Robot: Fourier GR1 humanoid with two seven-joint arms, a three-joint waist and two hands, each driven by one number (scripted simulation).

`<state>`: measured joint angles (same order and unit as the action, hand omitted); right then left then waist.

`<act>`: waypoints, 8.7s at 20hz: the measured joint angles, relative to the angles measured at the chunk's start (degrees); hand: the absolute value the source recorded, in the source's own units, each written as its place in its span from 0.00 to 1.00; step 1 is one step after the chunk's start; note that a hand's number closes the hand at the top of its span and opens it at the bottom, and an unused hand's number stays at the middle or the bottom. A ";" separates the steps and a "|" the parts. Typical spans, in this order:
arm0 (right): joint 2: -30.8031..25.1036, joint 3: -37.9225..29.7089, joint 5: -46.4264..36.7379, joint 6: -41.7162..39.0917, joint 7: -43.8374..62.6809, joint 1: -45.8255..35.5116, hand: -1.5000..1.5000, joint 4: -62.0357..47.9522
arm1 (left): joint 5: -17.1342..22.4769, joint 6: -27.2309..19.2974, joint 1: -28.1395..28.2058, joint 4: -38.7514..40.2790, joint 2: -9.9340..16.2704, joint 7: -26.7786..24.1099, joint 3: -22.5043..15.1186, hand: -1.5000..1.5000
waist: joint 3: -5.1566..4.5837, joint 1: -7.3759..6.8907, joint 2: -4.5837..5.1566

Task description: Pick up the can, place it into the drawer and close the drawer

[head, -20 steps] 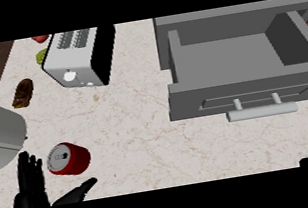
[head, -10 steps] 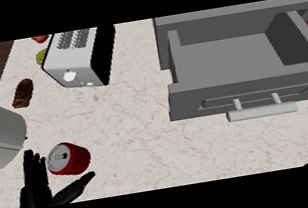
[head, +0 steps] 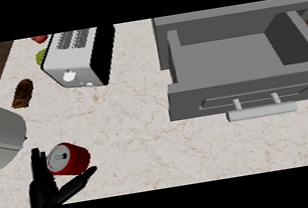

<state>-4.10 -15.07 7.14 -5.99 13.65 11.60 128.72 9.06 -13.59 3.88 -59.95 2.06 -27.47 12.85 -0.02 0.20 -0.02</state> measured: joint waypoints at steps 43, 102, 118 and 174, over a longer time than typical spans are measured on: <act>-0.70 -3.14 -1.86 -0.06 2.12 -5.21 0.00 -0.36 | -0.08 12.47 -37.32 23.65 0.31 -0.03 -5.41 1.00 | 0.01 0.24 0.00; -4.80 -1.46 -3.69 1.61 7.29 -15.94 0.00 -1.83 | 17.83 -22.32 -95.48 39.90 -2.05 33.28 -31.77 0.00 | 0.22 5.57 1.46; -13.71 6.78 -22.86 -1.65 -0.34 -23.05 0.00 -8.16 | 24.99 -23.84 -96.74 41.60 -2.05 28.50 -30.12 0.00 | 0.16 4.51 1.88; -7.13 10.08 -67.48 42.13 -20.58 -76.01 0.00 -109.22 | 20.76 -15.08 -79.67 19.23 13.66 38.28 -31.13 0.00 | 0.50 -6.51 1.54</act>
<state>-11.23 -4.99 -60.34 36.14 -6.93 -64.41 19.49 29.82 -28.67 -75.79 -40.72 15.71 10.81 -18.29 0.48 -6.31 1.52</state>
